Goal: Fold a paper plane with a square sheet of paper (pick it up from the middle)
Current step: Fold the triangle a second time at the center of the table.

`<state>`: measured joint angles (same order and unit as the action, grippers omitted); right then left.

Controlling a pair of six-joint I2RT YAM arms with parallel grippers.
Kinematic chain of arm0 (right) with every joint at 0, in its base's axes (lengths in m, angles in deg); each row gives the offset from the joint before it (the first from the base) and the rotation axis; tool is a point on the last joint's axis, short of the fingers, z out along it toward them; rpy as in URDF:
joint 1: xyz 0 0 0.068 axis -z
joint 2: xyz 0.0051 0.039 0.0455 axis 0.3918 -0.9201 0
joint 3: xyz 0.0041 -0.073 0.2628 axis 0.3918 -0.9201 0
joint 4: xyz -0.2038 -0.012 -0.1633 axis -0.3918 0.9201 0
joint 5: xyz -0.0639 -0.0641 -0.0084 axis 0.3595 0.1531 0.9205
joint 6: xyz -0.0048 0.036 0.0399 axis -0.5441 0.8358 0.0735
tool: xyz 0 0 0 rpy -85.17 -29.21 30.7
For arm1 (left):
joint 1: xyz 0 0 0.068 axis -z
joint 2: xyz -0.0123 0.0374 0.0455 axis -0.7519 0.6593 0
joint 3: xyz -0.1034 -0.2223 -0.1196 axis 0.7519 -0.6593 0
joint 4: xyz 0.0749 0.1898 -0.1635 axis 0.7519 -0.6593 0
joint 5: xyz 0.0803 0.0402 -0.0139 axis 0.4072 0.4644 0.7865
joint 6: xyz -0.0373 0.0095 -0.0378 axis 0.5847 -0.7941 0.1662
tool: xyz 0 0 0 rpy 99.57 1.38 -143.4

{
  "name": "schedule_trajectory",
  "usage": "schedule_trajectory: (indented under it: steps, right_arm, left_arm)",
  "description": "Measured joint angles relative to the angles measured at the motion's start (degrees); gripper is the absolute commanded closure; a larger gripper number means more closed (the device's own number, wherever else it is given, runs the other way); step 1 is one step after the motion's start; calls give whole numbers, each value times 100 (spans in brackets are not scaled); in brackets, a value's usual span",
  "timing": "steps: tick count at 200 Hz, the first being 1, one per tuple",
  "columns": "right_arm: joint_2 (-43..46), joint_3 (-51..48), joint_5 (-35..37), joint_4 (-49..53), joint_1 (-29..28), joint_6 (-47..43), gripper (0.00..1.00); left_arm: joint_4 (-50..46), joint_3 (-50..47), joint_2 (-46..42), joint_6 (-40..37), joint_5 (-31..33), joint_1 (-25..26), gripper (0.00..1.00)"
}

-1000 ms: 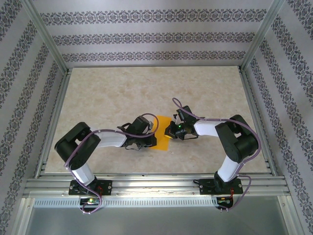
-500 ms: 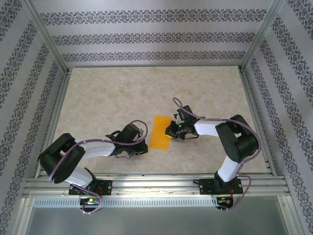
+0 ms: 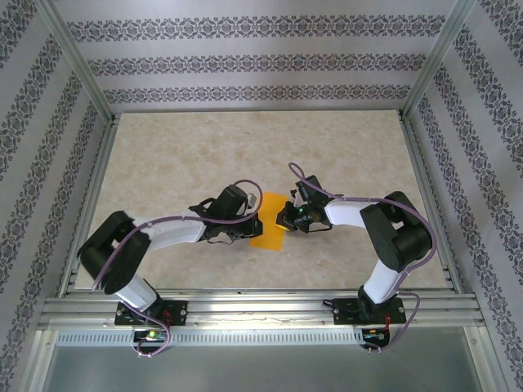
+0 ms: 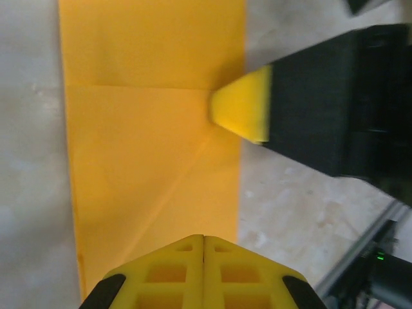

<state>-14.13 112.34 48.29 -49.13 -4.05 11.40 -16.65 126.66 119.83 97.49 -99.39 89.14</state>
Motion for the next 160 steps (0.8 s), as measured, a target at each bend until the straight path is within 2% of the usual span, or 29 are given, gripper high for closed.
schedule_trajectory:
  steps: [34,100,133,160]
  right_arm:
    - [0,24,-4,37,0,2,100]
    - [433,31,-50,-2,-195,184,98]
    - [144,42,-70,-254,-577,442,99]
    - [-116,-4,-55,-343,-544,575,99]
  left_arm:
    - [-9,-2,514,-103,28,-76,97]
    - [479,-328,431,-105,-87,-114,100]
    - [501,-337,424,-101,-90,-114,100]
    - [566,-372,424,-70,-103,-114,100]
